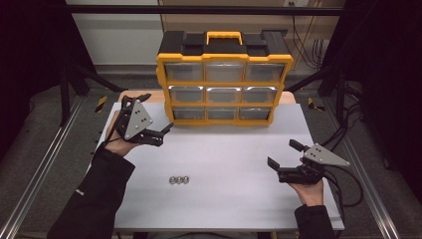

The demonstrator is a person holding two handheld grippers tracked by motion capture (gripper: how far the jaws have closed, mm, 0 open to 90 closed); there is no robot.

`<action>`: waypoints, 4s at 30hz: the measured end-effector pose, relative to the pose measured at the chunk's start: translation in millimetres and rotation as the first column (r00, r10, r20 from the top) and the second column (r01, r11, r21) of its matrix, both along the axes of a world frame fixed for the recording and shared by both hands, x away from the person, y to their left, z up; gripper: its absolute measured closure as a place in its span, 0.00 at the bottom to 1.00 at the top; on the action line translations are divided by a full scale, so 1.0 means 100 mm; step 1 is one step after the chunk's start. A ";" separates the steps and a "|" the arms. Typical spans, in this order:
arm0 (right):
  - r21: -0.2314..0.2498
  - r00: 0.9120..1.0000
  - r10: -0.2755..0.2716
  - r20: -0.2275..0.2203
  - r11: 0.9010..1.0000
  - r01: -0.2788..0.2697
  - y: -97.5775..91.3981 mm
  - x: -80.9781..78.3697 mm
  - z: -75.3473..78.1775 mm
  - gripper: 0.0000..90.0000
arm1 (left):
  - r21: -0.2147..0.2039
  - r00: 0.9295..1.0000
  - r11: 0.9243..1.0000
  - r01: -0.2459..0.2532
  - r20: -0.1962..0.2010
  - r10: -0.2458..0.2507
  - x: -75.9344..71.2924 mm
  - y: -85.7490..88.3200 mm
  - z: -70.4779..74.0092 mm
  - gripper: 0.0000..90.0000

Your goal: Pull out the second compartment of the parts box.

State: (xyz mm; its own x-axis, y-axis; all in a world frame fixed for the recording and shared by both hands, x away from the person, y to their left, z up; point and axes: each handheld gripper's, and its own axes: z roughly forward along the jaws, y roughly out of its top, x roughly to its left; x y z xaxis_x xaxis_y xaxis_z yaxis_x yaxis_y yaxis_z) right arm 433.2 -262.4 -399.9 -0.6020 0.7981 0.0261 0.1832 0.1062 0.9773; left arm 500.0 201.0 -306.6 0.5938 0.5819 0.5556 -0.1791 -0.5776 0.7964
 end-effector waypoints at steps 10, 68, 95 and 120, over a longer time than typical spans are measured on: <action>0.002 1.000 0.001 -0.002 1.000 -0.001 0.01 0.00 0.00 0.00 | 0.081 0.996 0.997 0.000 0.086 -0.007 0.11 -0.20 0.12 0.01; -0.005 1.000 0.013 -0.001 1.000 -0.013 0.03 0.00 0.00 0.00 | 0.417 0.950 0.909 -0.007 0.286 -0.124 0.71 -1.22 0.27 0.10; -0.010 1.000 0.024 -0.004 1.000 -0.024 0.06 0.00 -0.01 0.00 | 0.473 0.931 0.881 -0.018 0.330 -0.158 0.98 -1.67 0.30 0.12; -0.017 1.000 0.028 -0.001 0.999 -0.028 0.06 -0.02 0.01 0.01 | 0.559 0.893 0.820 -0.123 0.423 -0.154 1.10 -1.82 0.18 0.26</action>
State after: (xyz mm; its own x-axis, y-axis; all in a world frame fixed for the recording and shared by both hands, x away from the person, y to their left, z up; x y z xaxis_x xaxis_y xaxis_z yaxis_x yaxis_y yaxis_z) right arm 431.4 -256.5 -398.8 -0.6238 0.7815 0.0134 0.1807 0.1275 0.9752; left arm 610.1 18.6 -288.2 0.2183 0.0791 0.9727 -0.4332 -0.8853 0.1692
